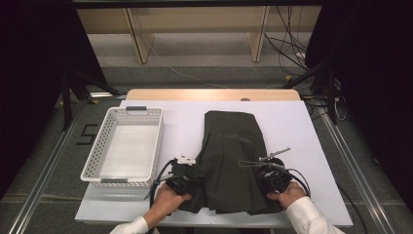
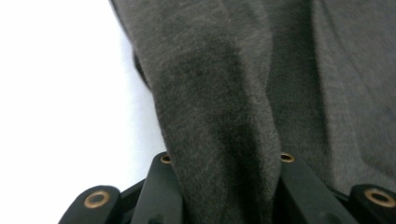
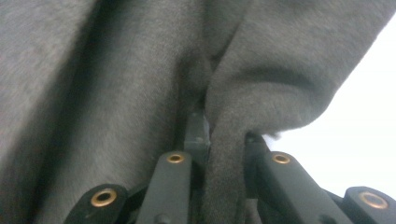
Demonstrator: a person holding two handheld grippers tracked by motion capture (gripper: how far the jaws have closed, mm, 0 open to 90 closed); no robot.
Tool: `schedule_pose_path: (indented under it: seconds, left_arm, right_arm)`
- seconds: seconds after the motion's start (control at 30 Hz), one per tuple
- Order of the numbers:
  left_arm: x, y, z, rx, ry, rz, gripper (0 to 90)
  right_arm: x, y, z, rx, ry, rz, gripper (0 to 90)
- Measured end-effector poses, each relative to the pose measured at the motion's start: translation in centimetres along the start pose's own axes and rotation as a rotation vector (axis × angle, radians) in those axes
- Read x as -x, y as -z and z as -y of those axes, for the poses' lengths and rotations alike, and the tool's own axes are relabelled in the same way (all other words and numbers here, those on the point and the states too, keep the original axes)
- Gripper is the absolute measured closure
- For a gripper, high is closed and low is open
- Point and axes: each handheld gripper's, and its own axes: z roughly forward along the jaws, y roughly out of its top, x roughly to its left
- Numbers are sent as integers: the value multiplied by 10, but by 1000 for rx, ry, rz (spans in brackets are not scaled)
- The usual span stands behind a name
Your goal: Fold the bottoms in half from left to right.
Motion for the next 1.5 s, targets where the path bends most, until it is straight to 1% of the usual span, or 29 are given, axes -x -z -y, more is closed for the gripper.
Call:
schedule_pose_path:
  seconds: [0.03, 0.1, 0.17, 0.2, 0.23, 0.3, 0.33, 0.37, 0.4, 0.47, 0.53, 0.57, 0.63, 0.67, 0.77, 0.8, 0.87, 0.9, 0.93, 0.97, 1.0, 1.03, 1.07, 1.1, 1.13, 1.23, 1.33, 1.43, 1.5]
  left_arm:
    - [-5, 4, 3, -8, 3, 3, 747]
    - [-16, 11, 8, -25, 50, 23, 728]
    - [-23, 15, 12, -31, 104, 47, 675]
    - [-24, 17, 14, -36, 110, 50, 633]
    - [-23, 19, 15, -33, 112, 46, 593]
    - [-21, 21, 16, -34, 104, 40, 519]
    - [-15, 26, 19, -42, 63, 23, 487]
    - [-15, 26, 19, -42, 63, 23, 474]
    - [-10, 34, 23, -35, 41, -2, 467]
    - [-8, 42, 26, -39, 34, 4, 462]
    - [-8, 53, 25, -25, 37, 8, 441]
    - [-7, 57, 24, -5, 36, -14, 433]
    - [-5, 65, 20, 19, 28, -39, 385]
    - [-5, 69, 17, 38, 35, -40, 366]
    - [-1, 75, 9, 96, 23, -41, 358]
    - [0, 77, 9, 124, 23, -43, 384]
    - [3, 76, 10, 130, -9, -28, 538]
    - [3, 76, 10, 130, -9, -28, 647]
    - [4, 69, 14, 87, -7, 0, 757]
    - [4, 69, 14, 87, -7, 0, 826]
    - [4, 58, 18, 48, 18, 29, 868]
    - [3, 52, 19, 26, 25, 39, 874]
    - [3, 52, 19, 26, 25, 39, 875]
    - [0, 41, 21, -4, 35, 47, 875]
    - [-2, 38, 22, -18, 49, 64, 876]
    - [-5, 33, 25, -36, 70, 87, 881]
    - [-2, 30, 32, -46, 63, 89, 882]
    - [4, 28, 36, -51, 49, 98, 882]
    - [5, 27, 38, -86, 42, 123, 881]
  right_arm:
    - [-5, -1, 1, -1, 12, -10, 776]
    - [-15, -2, 2, -3, 23, -34, 747]
    - [-20, -4, 2, -13, 34, -47, 642]
    - [-20, -4, 2, -22, 40, -39, 571]
    - [-18, -3, 1, -25, 38, -14, 507]
    - [-12, 5, 0, 4, 23, 61, 420]
    - [-8, 12, -1, 36, 11, 95, 389]
    - [-8, 12, -1, 36, 11, 95, 389]
    - [1, 31, -3, 153, -20, 142, 372]
    - [5, 45, -5, 236, -40, 142, 393]
    - [2, 55, -7, 339, -21, 120, 422]
    - [-1, 58, -9, 362, -6, 109, 432]
    - [-12, 56, -14, 361, 49, 78, 469]
    - [-18, 54, -16, 361, 69, 67, 482]
    - [-33, 44, -23, 330, 121, 27, 554]
    - [-37, 40, -25, 321, 132, 28, 570]
    - [-43, 33, -29, 295, 153, 13, 630]
    - [-43, 33, -29, 295, 153, 13, 630]
    - [-45, 22, -32, 268, 169, 6, 676]
    - [-45, 22, -32, 268, 169, 6, 676]
    - [-42, 11, -34, 227, 155, 2, 720]
    - [-42, 7, -33, 214, 150, -5, 736]
    - [-42, 3, -31, 193, 151, -11, 750]
    - [-43, 0, -29, 178, 160, -3, 762]
    - [-45, -3, -27, 163, 169, 7, 773]
    - [-48, -12, -20, 105, 183, 14, 787]
    - [-49, -17, -12, 62, 193, 6, 795]
    - [-53, -16, -8, 46, 201, 2, 799]
    - [-56, -16, -5, 27, 214, -5, 798]
